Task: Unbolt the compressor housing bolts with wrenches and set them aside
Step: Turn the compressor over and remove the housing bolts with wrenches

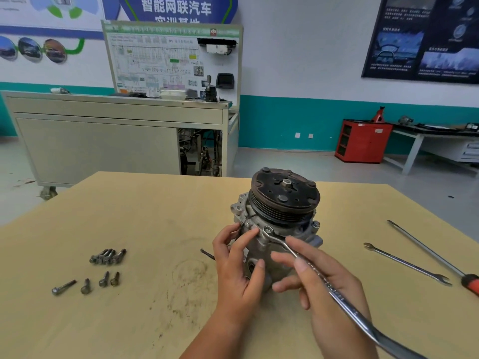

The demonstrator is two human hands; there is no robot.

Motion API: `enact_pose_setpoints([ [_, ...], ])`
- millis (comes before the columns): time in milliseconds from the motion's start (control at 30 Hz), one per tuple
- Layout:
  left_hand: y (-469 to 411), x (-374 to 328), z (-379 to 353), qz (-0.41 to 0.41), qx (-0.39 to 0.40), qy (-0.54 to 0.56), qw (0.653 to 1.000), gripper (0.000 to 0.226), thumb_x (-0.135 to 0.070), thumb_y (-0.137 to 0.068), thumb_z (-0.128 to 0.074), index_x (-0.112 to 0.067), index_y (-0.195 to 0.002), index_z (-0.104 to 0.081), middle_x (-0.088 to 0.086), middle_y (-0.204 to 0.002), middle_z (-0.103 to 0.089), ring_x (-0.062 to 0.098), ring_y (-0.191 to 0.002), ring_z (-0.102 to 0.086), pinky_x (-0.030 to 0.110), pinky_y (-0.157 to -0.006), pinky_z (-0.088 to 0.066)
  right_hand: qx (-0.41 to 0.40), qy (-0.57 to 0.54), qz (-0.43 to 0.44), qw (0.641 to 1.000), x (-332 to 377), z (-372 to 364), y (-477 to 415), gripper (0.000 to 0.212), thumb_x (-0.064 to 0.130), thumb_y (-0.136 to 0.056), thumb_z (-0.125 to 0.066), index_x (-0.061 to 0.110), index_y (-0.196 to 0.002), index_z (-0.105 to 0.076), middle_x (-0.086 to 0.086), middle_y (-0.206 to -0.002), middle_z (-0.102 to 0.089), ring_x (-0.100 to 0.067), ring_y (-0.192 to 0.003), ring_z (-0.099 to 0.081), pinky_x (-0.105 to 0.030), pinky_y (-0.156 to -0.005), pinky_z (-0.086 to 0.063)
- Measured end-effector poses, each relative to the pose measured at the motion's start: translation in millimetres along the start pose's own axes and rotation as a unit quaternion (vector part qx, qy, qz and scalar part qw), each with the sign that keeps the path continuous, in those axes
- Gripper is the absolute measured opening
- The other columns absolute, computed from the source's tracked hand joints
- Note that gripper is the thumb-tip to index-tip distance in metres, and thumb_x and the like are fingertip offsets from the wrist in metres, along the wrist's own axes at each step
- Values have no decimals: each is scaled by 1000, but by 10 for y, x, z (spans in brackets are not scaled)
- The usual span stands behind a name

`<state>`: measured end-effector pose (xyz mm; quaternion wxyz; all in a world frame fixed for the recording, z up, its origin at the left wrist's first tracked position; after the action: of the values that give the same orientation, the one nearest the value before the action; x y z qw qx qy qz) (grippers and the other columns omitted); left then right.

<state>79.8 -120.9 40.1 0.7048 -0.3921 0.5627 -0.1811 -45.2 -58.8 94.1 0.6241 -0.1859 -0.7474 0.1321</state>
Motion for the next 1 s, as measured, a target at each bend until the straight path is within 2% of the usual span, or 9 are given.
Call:
enact_pose_setpoints([
  [133,13,7,0,0,2,-3,1000,43,-30,-79,-51,-34,-121,-51,6,-132,-35,7,-130,-32,18,-108,-28,-15,37,8,999,-12,-53,49,20,28,-79,-60,23,-94,-71,0,-79,-75,-18,-45,-64,-7,-47,-42],
  [200,22,15,-4,-3,0,-3,1000,44,-30,-78,-52,-35,-122,-52,4,-133,-34,10,-131,-33,19,-108,-28,-2,46,9,999,-2,-43,34,11,26,-85,-64,24,-91,-74,-2,-74,-75,-18,-43,-63,-10,-49,-46],
  [300,22,23,-15,-10,-1,-3,1000,46,-27,-76,-52,-35,-121,-52,5,-132,-35,9,-130,-33,17,-109,-25,33,-6,-69,997,-92,147,-212,26,9,-68,-56,16,-79,-77,-13,-61,-69,-19,-37,-54,-12,-36,-36],
  [433,14,33,-14,-4,3,-2,1000,48,-26,-74,-52,-34,-121,-52,5,-132,-35,7,-130,-32,13,-107,-24,100,-89,-164,977,-197,333,-577,33,15,-65,-41,13,-60,-74,-12,-53,-61,-12,-37,-45,-15,-34,-26],
  [533,7,34,-10,-12,3,0,1000,48,-26,-73,-52,-37,-120,-51,6,-131,-35,6,-130,-32,14,-107,-25,117,-139,-157,971,-214,327,-671,18,31,-60,-67,15,-64,-73,-12,-60,-65,-13,-41,-51,-13,-39,-27],
  [633,-6,32,-9,-19,-2,0,1000,49,-26,-73,-52,-40,-120,-50,6,-130,-35,6,-129,-32,15,-107,-27,83,-219,-109,966,-241,418,-463,36,38,-45,-82,17,-73,-76,-9,-64,-67,-11,-43,-52,-16,-44,-21],
  [733,-2,29,-5,-24,-4,-2,1000,48,-26,-73,-52,-38,-120,-51,6,-130,-36,6,-129,-33,17,-107,-28,10,-131,-28,991,-205,418,-197,15,20,-64,-65,21,-74,-77,-12,-70,-71,-13,-45,-58,-10,-39,-26],
  [833,2,32,-4,-25,-1,-1,1000,48,-26,-74,-52,-31,-121,-52,7,-129,-36,8,-130,-33,18,-108,-28,-49,-18,34,998,-130,263,-8,36,11,-68,-49,29,-84,-77,-9,-76,-74,-17,-49,-64,-9,-40,-34],
  [1000,6,19,6,-28,2,-6,1000,49,-27,-75,-52,-39,-122,-49,6,-130,-35,7,-131,-32,15,-107,-27,-48,72,44,995,-40,3,46,38,8,-89,-58,43,-93,-70,9,-82,-75,-12,-55,-66,-6,-53,-44],
])
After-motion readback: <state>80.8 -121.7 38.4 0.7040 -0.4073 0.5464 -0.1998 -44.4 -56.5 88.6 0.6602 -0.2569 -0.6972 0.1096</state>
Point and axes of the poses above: each hand's wrist, its own y-axis away from the middle knuckle, its own z-axis out of the back of the hand, x = y × z, the point moved 5 cm from there along -y, towards the middle knuckle
